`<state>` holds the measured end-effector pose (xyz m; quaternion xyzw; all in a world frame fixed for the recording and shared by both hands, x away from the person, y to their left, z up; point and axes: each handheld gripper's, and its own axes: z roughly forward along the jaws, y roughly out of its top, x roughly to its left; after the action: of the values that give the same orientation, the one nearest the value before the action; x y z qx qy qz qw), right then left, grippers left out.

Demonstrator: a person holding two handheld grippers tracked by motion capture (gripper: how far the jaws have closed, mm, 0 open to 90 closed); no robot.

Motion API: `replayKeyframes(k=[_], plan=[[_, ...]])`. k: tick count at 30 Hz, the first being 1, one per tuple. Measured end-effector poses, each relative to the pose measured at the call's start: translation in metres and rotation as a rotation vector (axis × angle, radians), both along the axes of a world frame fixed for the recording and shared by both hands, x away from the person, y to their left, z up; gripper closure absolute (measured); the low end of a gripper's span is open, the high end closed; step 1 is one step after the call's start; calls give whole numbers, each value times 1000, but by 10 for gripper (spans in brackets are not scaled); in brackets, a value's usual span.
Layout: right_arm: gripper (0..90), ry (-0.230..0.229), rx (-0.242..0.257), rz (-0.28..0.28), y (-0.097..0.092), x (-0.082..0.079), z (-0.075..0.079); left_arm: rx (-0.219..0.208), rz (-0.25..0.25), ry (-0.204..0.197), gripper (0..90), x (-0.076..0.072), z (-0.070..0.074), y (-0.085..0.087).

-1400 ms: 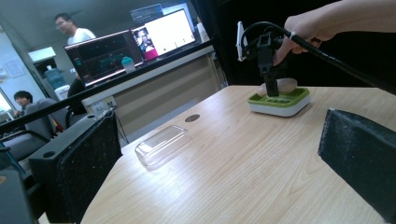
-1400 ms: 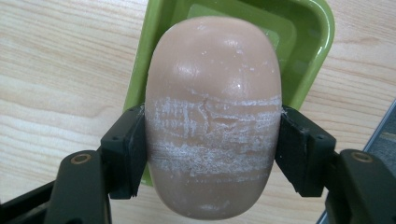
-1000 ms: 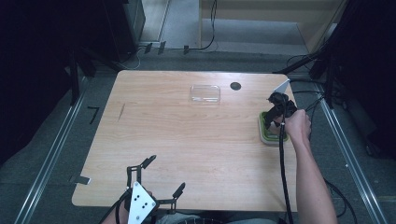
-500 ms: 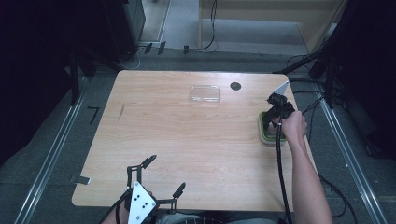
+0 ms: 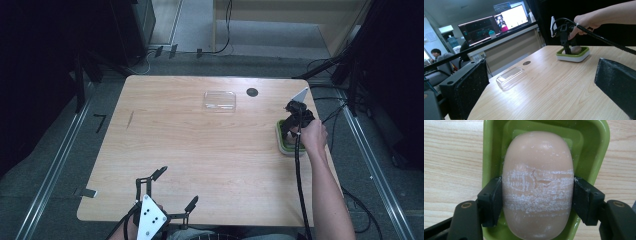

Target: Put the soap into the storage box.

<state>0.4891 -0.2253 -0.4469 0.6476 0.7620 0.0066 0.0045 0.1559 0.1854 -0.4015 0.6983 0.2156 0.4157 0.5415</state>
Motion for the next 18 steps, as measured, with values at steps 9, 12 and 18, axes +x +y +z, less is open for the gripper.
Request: replayKeyframes(k=[9,12,18], plan=[[307,-13,3,5,0,-3,2,-1,3,0,0,0,0,0],[151,-34,-10,24,1,-6,8,9,2,0,0,0,0,0],[154,-38,5,56,2,-15,21,4,5,-3,0,-2,0,1]])
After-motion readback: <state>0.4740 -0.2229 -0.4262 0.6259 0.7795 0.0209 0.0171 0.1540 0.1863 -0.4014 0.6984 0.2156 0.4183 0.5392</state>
